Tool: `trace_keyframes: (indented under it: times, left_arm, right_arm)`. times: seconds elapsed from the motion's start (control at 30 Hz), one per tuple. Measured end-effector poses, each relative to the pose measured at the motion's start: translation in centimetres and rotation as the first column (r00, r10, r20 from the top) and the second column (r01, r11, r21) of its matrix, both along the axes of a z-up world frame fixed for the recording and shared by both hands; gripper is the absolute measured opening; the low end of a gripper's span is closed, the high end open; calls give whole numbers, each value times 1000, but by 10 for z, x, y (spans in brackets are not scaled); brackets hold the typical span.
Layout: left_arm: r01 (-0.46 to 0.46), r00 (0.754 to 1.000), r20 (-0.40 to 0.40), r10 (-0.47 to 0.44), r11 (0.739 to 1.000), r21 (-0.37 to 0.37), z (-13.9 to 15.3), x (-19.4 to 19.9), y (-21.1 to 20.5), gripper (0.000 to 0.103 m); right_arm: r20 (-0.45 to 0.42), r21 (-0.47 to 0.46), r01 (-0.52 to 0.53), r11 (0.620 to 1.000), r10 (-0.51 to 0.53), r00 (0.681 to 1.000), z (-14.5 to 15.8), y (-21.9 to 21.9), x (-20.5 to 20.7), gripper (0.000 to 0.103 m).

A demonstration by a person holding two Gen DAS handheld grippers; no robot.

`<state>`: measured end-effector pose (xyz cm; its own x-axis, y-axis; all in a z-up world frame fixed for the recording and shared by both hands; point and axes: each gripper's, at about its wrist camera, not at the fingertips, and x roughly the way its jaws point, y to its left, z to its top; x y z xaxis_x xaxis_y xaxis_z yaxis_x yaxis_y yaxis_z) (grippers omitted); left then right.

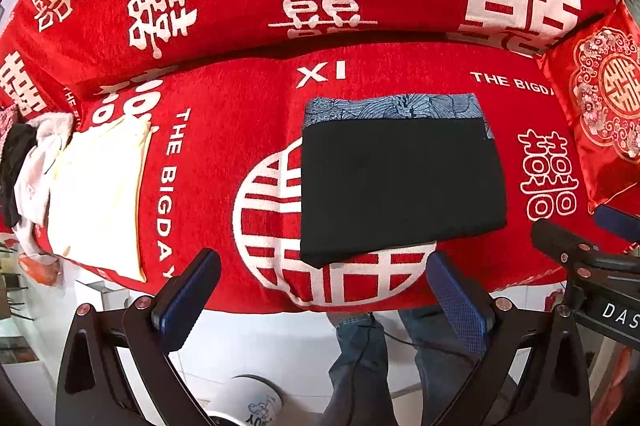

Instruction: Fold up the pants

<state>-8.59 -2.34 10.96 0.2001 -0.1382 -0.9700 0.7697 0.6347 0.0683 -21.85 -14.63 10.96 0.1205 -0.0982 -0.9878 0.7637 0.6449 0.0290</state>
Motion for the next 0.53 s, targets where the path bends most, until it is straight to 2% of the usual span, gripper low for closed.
trace_keyframes:
  times: [0.33,0.53]
  left_arm:
    - [-10,1000,-23,10,1000,-5,-3,3,2,103]
    - [-1,1000,-6,1,1000,-27,1,2,2,103]
  right_arm:
    - [-3,-2,7,1000,-7,1000,-2,4,-1,93]
    - [-4,-3,7,1000,-7,1000,-5,4,-4,93]
